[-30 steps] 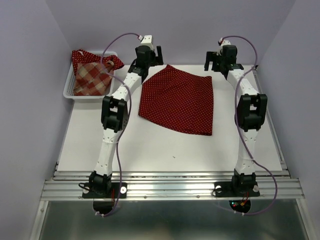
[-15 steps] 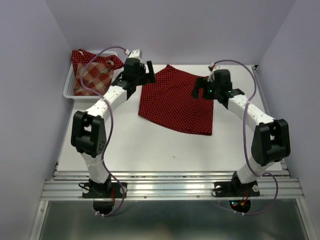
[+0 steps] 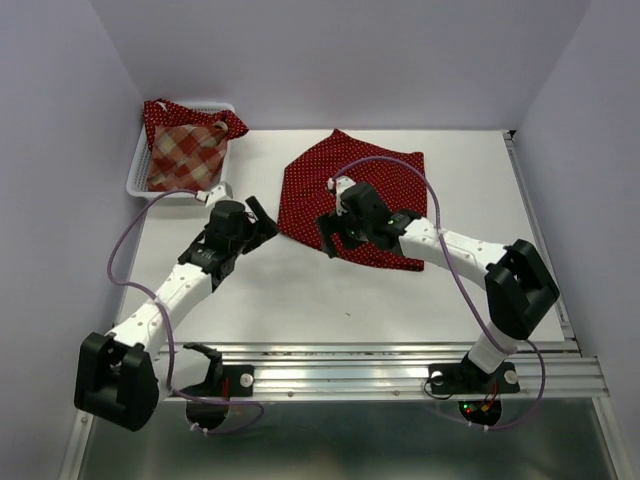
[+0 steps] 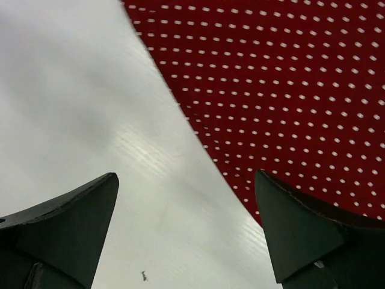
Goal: Fold and stack the skirts
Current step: Flatten the skirt out
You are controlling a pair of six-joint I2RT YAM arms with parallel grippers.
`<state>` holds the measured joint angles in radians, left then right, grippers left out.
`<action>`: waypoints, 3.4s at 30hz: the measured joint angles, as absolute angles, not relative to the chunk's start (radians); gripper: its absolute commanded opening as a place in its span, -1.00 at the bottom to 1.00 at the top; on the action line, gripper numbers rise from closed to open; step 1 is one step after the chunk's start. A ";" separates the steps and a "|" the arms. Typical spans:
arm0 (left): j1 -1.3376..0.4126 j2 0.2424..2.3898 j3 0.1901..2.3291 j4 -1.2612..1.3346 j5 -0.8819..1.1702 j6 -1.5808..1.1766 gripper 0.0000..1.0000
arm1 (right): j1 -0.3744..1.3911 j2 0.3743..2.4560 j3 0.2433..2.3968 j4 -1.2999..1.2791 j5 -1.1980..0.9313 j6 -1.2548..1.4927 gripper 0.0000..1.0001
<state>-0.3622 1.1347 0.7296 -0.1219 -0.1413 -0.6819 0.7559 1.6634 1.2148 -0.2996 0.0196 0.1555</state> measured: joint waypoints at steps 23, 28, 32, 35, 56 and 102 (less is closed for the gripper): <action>-0.362 1.725 0.895 0.185 0.026 -0.701 0.22 | 0.571 1.553 0.825 -0.321 0.237 0.446 1.00; -0.361 1.814 0.978 0.201 0.045 -0.704 -1.00 | 0.565 1.535 0.802 -0.308 0.239 0.445 1.00; -0.363 1.831 1.023 0.186 0.069 -0.691 -1.00 | 0.553 1.535 0.802 -0.305 0.235 0.445 1.00; -0.375 1.830 1.079 0.124 0.036 -0.673 -1.00 | 0.547 1.532 0.802 -0.307 0.232 0.445 1.00; -0.647 2.152 1.789 -0.938 -0.800 -0.741 0.96 | 0.522 1.495 0.773 -0.377 0.245 0.442 1.00; -0.268 1.792 1.230 -0.205 0.041 -0.450 -1.00 | 0.160 1.300 0.827 -0.494 0.007 0.492 -0.99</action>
<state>-0.2676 1.7924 1.2297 -0.2047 0.0414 -0.4496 0.1600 1.3003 0.8272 -0.4938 0.0074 0.4915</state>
